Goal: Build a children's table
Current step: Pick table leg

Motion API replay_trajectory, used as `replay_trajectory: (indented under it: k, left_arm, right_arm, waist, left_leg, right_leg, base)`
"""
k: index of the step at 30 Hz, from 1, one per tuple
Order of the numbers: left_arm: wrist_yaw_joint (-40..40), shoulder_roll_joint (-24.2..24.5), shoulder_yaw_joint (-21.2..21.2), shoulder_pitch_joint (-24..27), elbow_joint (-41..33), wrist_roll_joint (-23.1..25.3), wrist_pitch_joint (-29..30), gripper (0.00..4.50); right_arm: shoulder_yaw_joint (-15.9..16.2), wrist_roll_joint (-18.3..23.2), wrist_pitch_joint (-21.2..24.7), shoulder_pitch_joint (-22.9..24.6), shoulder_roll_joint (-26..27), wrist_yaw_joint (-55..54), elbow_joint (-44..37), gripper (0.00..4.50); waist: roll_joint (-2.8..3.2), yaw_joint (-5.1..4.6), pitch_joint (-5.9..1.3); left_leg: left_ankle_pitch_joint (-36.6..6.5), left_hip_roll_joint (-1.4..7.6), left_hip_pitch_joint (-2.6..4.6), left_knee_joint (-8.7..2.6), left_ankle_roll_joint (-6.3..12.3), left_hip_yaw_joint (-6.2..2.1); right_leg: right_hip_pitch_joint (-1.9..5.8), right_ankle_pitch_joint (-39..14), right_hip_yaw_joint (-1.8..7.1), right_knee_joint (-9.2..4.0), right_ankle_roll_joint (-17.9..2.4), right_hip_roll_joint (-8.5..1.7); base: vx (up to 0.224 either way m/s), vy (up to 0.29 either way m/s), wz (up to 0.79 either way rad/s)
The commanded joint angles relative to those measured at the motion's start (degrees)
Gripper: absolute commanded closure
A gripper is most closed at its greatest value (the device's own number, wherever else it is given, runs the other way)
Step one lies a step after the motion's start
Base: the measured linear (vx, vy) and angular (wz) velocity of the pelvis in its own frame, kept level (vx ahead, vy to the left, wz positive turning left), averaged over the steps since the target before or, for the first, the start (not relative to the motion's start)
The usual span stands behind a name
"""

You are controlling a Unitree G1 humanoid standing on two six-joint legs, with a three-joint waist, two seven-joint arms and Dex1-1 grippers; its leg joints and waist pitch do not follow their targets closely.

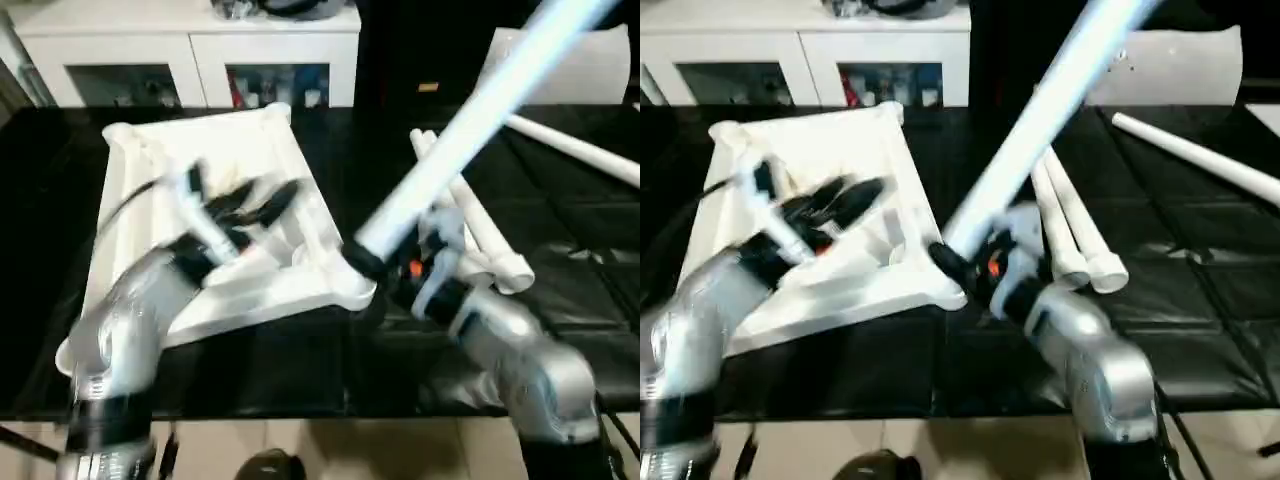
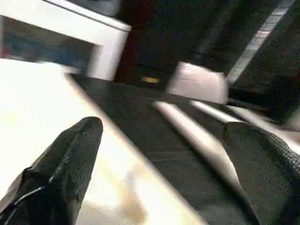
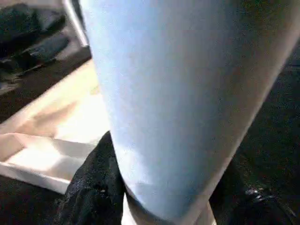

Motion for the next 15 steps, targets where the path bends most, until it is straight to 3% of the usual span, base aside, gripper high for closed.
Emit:
replay_trajectory:
  k: [1,2,3,4,5,6,7,8,9,10,11,12,13,14,15]
  left_arm:
    - [2.8,-0.5,0.2,1.2,-2.3,2.5,-0.9,0.00]
    - [5.9,-0.3,-1.2,4.0,-3.9,6.6,-3.0,0.00]
    - [5.9,-0.3,-1.2,4.0,-3.9,6.6,-3.0,0.00]
    - [8.2,-0.3,-2.5,5.5,-4.7,9.7,-5.0,0.00]
    - [9.2,-0.6,-2.9,5.8,-5.1,10.7,-5.6,0.00]
    - [10.3,-1.3,-2.9,5.9,-5.3,11.0,-5.7,0.00]
    - [10.9,-1.1,-3.5,6.2,-5.6,12.1,-5.9,0.00]
    - [10.8,0.5,-6.2,7.0,-5.9,16.0,-7.8,0.00]
    - [10.8,0.5,-6.2,7.0,-5.9,16.0,-7.8,0.00]
    - [10.6,0.7,-6.9,7.3,-6.0,16.8,-8.3,0.00]
    - [10.8,0.5,-7.0,7.4,-6.1,16.6,-7.6,0.00]
    - [11.3,0.0,-7.3,7.7,-6.7,16.6,-6.8,0.00]
    - [11.4,-0.1,-7.3,7.8,-6.7,16.7,-6.7,0.00]
    - [12.0,-0.2,-7.7,7.9,-6.8,17.4,-6.4,0.00]
    - [12.4,-0.3,-8.2,8.3,-7.1,18.1,-6.7,0.00]
  right_arm:
    - [-0.2,-1.2,0.3,0.2,0.5,-2.5,-1.8,2.60]
    - [-1.1,-1.5,0.0,0.1,2.4,-4.8,-1.0,2.60]
    - [-1.1,-1.5,0.0,0.1,2.4,-4.8,-1.0,2.60]
    - [-1.4,-2.0,-0.7,-0.1,3.8,-6.2,-0.2,2.60]
    - [-0.8,-3.5,-2.1,-0.3,3.6,-6.6,0.3,2.60]
    - [-0.2,-4.4,-2.5,-0.4,3.4,-6.9,0.8,2.60]
    - [0.2,-5.0,-3.1,-0.4,3.4,-7.2,1.2,2.60]
    - [0.8,-5.8,-3.8,-0.3,3.6,-7.7,1.9,2.60]
    - [0.8,-5.8,-3.8,-0.3,3.6,-7.7,1.9,2.60]
    - [0.7,-5.6,-3.6,-0.2,4.0,-8.1,2.1,2.60]
    - [0.1,-5.1,-3.1,-0.1,4.6,-8.7,2.2,2.60]
    - [0.7,-6.2,-3.7,0.2,4.1,-9.2,2.4,2.60]
    - [0.8,-6.3,-3.8,0.3,4.0,-9.2,2.4,2.60]
    - [0.8,-6.9,-4.7,0.7,3.8,-9.7,2.5,2.60]
    - [1.3,-8.6,-5.9,1.1,3.3,-10.1,2.4,2.60]
  waist:
    - [-0.32,-0.37,-3.37]
    - [-0.83,-0.45,-3.36]
    - [-1.22,-0.61,-3.27]
    - [-0.39,-1.24,-3.16]
    - [0.17,-2.07,-3.47]
    - [0.54,-2.74,-3.62]
    - [0.98,-3.49,-3.55]
    - [1.31,-3.28,-3.05]
    - [1.26,-3.47,-2.96]
    - [1.13,-3.63,-3.42]
    - [0.45,-3.33,-3.62]
    - [-0.09,-2.71,-3.75]
    - [-2.45,-2.28,-4.15]
    - [-3.71,-1.39,-3.21]
    - [-5.28,0.40,-3.69]
  left_leg:
    - [-16.2,9.28,3.07,-5.82,-6.72,-5.43]
    - [-17.5,9.16,3.35,-5.78,-7.53,-5.36]
    - [-18.3,9.62,3.45,-6.14,-8.15,-5.80]
    - [-21.9,10.84,3.91,-7.38,-11.56,-7.10]
    - [-29.2,8.70,1.68,-10.84,-12.08,-12.07]
    - [-33.5,8.78,2.40,-11.73,-13.71,-14.20]
    - [-40.5,9.44,3.23,-12.59,-15.47,-17.37]
    - [-44.3,8.54,3.05,-12.71,-14.82,-18.87]
    - [-44.6,7.60,2.29,-12.84,-13.58,-19.38]
    - [-43.7,9.45,3.25,-11.52,-12.79,-16.40]
    - [-42.3,8.84,3.08,-11.44,-10.46,-16.01]
    - [-38.6,6.74,2.21,-11.21,-7.43,-13.55]
    - [-30.9,3.40,2.37,-7.52,-4.85,-11.49]
    - [-22.5,1.45,0.78,-2.39,-3.67,-8.98]
    - [-4.3,0.84,-1.08,1.61,-2.27,-7.63]
  right_leg:
    - [0.31,-9.5,5.01,-5.23,-7.1,-9.44]
    - [0.15,-10.6,4.99,-5.32,-6.9,-9.27]
    - [-0.03,-10.5,4.80,-5.18,-6.8,-8.90]
    - [-0.30,-9.8,4.07,-4.49,-4.7,-7.04]
    - [1.24,-6.1,0.07,-0.57,-4.6,-4.34]
    - [0.75,-5.7,-0.39,0.79,-3.6,-3.27]
    - [-0.15,-6.5,-0.21,3.39,-2.8,-1.58]
    - [-1.37,-7.5,0.04,5.71,-3.1,0.03]
    - [-1.13,-8.1,0.57,6.22,-3.6,0.34]
    - [-1.89,-7.5,1.46,5.12,-3.4,-0.97]
    - [-1.36,-6.3,2.01,4.93,-2.9,-1.13]
    - [-0.80,-5.9,2.96,1.90,-3.4,-1.84]
    - [-0.97,-6.7,5.69,-4.02,-6.6,-5.53]
    - [-0.78,-11.3,7.85,-8.10,-8.8,-10.65]
    - [2.63,-10.6,9.36,-7.57,-1.9,-11.04]
  base:
    - [0.000,0.000,0.00]
    - [0.000,0.000,0.00]
    - [0.000,0.000,0.00]
    - [0.000,0.000,0.00]
    - [0.000,0.000,0.00]
    - [-0.020,-0.036,0.38]
    - [-0.008,-0.072,0.71]
    - [-0.008,-0.072,0.71]
    - [-0.020,-0.119,0.69]
    - [-0.027,-0.199,0.47]
    - [-0.027,-0.199,0.47]
    - [-0.032,-0.259,0.26]
    - [-0.048,-0.272,0.11]
    - [-0.048,-0.272,0.11]
    - [0.003,-0.259,-0.04]
